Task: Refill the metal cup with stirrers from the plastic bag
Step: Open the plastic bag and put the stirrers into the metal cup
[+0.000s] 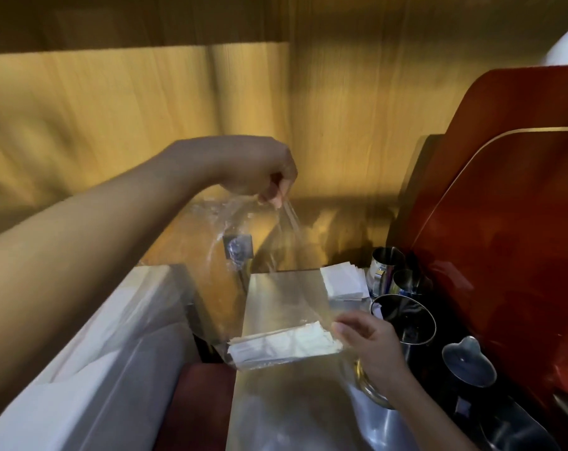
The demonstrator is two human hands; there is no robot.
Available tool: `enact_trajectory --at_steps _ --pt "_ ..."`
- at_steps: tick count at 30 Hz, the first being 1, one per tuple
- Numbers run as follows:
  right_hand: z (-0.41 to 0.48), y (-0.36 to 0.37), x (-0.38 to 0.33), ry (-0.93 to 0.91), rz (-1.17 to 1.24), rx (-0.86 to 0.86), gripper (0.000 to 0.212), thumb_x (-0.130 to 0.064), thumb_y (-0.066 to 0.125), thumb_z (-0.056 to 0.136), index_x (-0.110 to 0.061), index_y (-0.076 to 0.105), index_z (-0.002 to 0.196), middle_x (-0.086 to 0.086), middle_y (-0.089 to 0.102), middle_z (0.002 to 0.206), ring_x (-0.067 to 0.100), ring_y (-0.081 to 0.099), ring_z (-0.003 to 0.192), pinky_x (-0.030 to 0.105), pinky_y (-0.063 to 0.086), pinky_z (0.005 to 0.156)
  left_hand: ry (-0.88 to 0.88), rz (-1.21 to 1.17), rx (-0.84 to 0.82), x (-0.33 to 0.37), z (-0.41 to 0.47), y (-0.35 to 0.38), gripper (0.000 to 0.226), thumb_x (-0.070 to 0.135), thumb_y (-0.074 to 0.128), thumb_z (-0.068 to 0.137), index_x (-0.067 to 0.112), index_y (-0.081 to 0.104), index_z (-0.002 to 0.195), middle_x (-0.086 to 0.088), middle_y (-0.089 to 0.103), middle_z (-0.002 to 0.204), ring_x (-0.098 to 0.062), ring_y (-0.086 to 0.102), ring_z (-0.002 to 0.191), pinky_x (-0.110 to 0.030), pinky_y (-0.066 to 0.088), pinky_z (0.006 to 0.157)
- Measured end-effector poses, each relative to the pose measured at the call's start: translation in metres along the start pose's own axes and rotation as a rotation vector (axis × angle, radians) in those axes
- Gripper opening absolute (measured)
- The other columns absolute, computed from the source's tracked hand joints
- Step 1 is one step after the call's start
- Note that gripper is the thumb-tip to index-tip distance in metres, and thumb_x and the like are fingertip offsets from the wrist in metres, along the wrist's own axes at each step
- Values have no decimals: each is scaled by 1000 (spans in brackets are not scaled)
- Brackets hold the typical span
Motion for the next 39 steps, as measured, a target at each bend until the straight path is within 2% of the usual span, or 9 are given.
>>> enact_trajectory --at_steps 6,12,15,18,23,28,30,35,39 --pt "2 -18 -5 4 -23 86 23 0 66 78 -21 72 69 -3 69 67 8 59 65 25 47 66 -69 -61 77 -36 -12 -11 13 11 68 81 19 67 71 2 66 66 -6 54 51 -23 42 50" --pt "11 -32 -51 -155 -117 137 16 -6 66 79 -20 71 74 -2 69 72 2 58 65 12 44 62 -138 -243 137 -82 -32 -3 17 7 68 80 18 68 67 5 65 61 -1 54 55 -25 43 58" --pt "18 -42 -71 -224 -108 185 25 -11 67 79 -33 69 69 -13 70 68 2 60 68 12 46 64 -190 -372 176 -104 -46 16 11 5 69 79 10 69 69 9 65 59 7 54 54 -9 40 54" --pt "26 -45 -72 -246 -132 163 22 -13 67 79 -32 69 68 -13 70 69 6 60 68 17 47 65 -196 -478 145 -114 -56 54 16 -6 66 79 8 68 69 -1 66 66 7 58 58 -1 40 58" --pt "30 -29 -42 -127 -303 24 28 -11 69 78 -33 67 60 -9 67 61 6 60 66 20 43 65 -242 -466 48 -126 -66 139 20 -12 60 81 4 67 71 -8 67 71 -14 59 69 -25 45 72" --pt "35 -30 -54 -193 -298 44 27 -18 69 78 -39 68 62 -16 69 69 -3 59 67 7 44 61 -291 -507 240 -145 -77 158 14 1 63 84 11 69 77 -3 71 78 -14 62 76 -19 44 70" --pt "37 -25 -46 -141 -339 -11 21 -17 67 81 -34 68 68 -10 67 67 -2 59 69 9 44 62 -303 -469 284 -151 -79 157 17 -3 61 84 11 69 78 -3 71 80 -16 64 79 -23 45 72" --pt "30 -19 -20 -41 -442 -112 14 -16 60 86 -14 69 75 8 67 76 24 62 79 37 48 74 -379 -472 355 -164 -88 161 18 0 59 86 12 68 77 -5 70 80 -19 62 80 -30 45 77" --pt "28 -19 -39 -151 -438 -16 17 -13 58 86 -23 67 74 -8 64 70 -4 56 67 8 40 60 -397 -474 342 -165 -90 169 14 2 60 86 10 68 78 -7 70 81 -21 62 80 -31 45 76"
Point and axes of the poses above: each hand's wrist, its own z-axis towards the middle knuckle, its own y-axis out of the palm, x = y × z, the point moved 10 cm from there along z, towards the middle knuckle
